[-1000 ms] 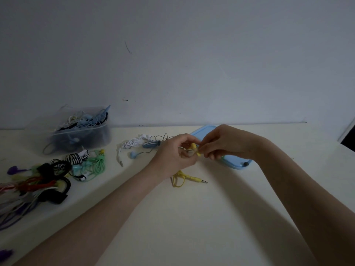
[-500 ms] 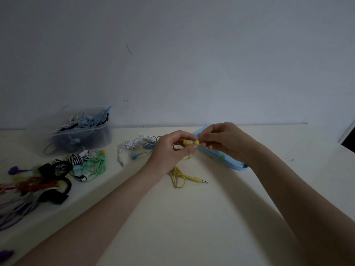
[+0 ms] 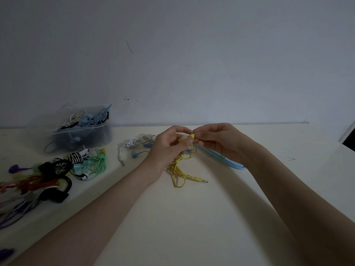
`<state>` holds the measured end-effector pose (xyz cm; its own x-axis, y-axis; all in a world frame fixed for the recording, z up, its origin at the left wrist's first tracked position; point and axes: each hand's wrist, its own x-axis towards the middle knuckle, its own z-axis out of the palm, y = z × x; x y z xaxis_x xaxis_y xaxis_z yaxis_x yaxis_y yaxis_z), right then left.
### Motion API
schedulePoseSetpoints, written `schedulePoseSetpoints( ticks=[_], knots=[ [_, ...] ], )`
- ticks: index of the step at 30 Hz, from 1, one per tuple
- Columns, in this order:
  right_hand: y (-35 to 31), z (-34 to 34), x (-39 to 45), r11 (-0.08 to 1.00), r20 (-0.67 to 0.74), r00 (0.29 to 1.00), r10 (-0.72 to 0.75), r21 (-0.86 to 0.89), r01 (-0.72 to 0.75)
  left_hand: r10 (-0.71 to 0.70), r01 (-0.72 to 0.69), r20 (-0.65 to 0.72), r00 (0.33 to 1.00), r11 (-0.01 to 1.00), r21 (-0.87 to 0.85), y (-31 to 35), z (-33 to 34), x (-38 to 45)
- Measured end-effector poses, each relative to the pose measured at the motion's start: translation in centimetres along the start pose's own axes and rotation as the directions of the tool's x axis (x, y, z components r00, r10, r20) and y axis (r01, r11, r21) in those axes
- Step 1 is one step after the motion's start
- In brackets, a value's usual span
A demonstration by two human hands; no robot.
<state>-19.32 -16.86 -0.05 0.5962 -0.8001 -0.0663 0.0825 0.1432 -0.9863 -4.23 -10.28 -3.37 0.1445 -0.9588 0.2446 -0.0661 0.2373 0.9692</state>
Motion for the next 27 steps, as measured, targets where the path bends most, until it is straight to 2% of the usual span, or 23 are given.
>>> schedulePoseSetpoints(
  ticks=[3,8,18,27],
  knots=[
    [0.02,0.17,0.07,0.999,-0.004,1.000,-0.007,-0.038,0.007,-0.015,0.015,-0.023,1.000,1.000,-0.015,-0.11,-0.02,0.03],
    [0.15,0.14,0.13,1.000,-0.041,0.999,-0.031,0.002,0.031,-0.034,0.033,-0.087,0.996,0.999,-0.018,-0.44,-0.15,0.29],
    [0.05,0.31,-0.06,0.996,-0.036,0.999,-0.021,0.082,0.024,-0.020,0.018,-0.067,0.998,0.999,-0.030,-0.57,-0.20,0.36],
    [0.07,0.39,-0.04,0.998,-0.038,0.999,-0.027,0.049,0.029,-0.030,0.026,-0.066,0.997,0.997,-0.067,-0.28,-0.26,0.21]
  ],
)
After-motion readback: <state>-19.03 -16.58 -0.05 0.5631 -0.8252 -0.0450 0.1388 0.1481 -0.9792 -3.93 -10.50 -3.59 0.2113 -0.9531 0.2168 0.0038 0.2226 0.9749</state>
